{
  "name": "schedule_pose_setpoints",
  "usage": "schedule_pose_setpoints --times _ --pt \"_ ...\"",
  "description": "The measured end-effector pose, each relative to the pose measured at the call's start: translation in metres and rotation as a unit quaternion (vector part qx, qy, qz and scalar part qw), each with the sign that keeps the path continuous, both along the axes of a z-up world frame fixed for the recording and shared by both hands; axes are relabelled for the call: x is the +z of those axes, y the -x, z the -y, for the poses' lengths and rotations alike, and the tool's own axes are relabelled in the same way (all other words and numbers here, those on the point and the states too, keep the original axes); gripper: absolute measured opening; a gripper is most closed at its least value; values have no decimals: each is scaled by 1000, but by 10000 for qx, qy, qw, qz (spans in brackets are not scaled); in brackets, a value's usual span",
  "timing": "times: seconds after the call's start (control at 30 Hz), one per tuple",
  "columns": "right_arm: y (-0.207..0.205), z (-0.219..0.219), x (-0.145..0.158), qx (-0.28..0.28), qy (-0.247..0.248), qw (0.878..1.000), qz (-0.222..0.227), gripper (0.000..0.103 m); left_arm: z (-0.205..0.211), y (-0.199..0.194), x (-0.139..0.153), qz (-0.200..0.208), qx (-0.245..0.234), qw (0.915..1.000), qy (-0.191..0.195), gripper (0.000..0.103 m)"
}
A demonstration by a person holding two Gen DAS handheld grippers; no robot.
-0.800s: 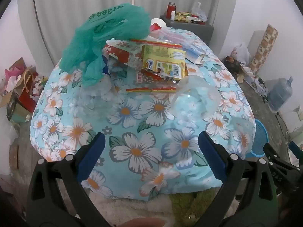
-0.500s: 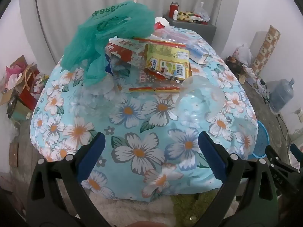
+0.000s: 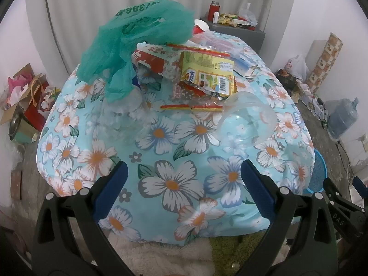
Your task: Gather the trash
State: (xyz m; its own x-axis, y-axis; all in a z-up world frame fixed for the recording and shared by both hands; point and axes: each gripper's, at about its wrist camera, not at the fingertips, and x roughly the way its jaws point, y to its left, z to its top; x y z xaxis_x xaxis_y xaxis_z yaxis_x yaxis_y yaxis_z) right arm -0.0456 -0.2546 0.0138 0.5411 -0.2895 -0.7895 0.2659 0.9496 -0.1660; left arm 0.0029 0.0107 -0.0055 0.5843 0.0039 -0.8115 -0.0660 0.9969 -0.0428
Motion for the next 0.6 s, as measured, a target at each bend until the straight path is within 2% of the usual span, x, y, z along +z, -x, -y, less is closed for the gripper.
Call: schedule_pose_setpoints --times 0.6 --pt "0 -3 1 -3 20 10000 1 97 0 -1 0 -16 21 10000 14 94"
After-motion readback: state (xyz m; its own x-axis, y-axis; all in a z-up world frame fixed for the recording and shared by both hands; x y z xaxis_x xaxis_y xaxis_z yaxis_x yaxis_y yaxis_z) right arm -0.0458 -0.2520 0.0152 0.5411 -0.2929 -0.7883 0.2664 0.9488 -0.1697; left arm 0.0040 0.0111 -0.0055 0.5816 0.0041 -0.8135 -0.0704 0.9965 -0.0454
